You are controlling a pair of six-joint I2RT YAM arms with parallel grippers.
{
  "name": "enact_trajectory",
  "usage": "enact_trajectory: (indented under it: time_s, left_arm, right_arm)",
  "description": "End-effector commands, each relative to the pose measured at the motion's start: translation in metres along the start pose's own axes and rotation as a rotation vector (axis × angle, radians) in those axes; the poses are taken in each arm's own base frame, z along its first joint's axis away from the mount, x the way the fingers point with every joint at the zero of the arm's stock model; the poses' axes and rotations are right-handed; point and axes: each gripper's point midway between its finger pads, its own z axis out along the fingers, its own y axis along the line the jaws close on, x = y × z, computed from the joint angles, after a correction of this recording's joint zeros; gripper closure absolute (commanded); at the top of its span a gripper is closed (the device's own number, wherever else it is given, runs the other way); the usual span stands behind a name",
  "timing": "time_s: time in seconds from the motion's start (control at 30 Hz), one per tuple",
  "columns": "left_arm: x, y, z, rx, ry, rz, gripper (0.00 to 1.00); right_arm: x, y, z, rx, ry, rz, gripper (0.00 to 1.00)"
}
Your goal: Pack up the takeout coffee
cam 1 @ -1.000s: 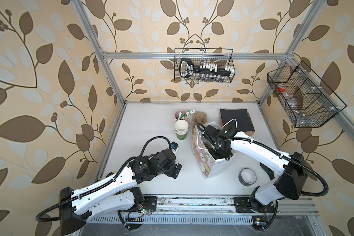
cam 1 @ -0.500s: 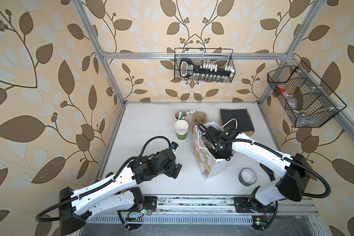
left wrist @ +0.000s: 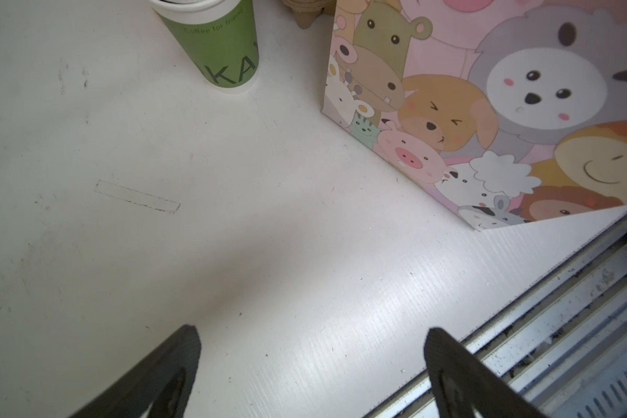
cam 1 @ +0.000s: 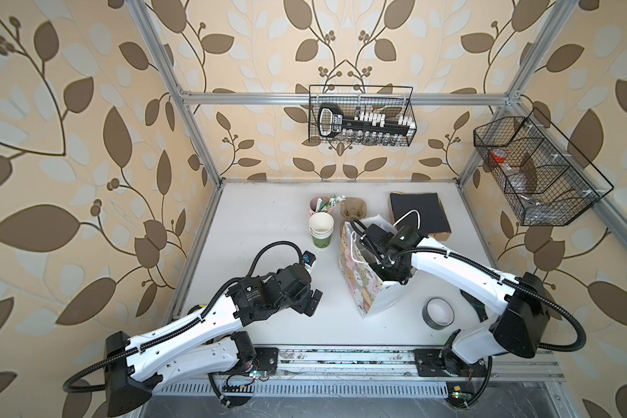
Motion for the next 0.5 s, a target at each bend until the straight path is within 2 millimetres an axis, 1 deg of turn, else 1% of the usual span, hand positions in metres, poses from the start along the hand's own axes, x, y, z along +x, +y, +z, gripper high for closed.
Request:
enact_trajectory:
  time_s: [0.0,0.33,0.47]
  left_arm:
    - [-0.011,0.000,-0.011,-0.003,-0.043,-0.019,0.01]
    - [-0.011,0.000,-0.011,-0.002,-0.042,-0.018,0.01]
    - [-0.011,0.000,-0.011,-0.001,-0.042,-0.018,0.01]
  right_arm:
    - [0.021,0.003,0.042,0.034,0.132,-0.024,0.32]
    - [0.029,0.003,0.058,0.073,0.159,-0.048,0.32]
    - [0.030,0.004,0.060,0.071,0.162,-0.047,0.32]
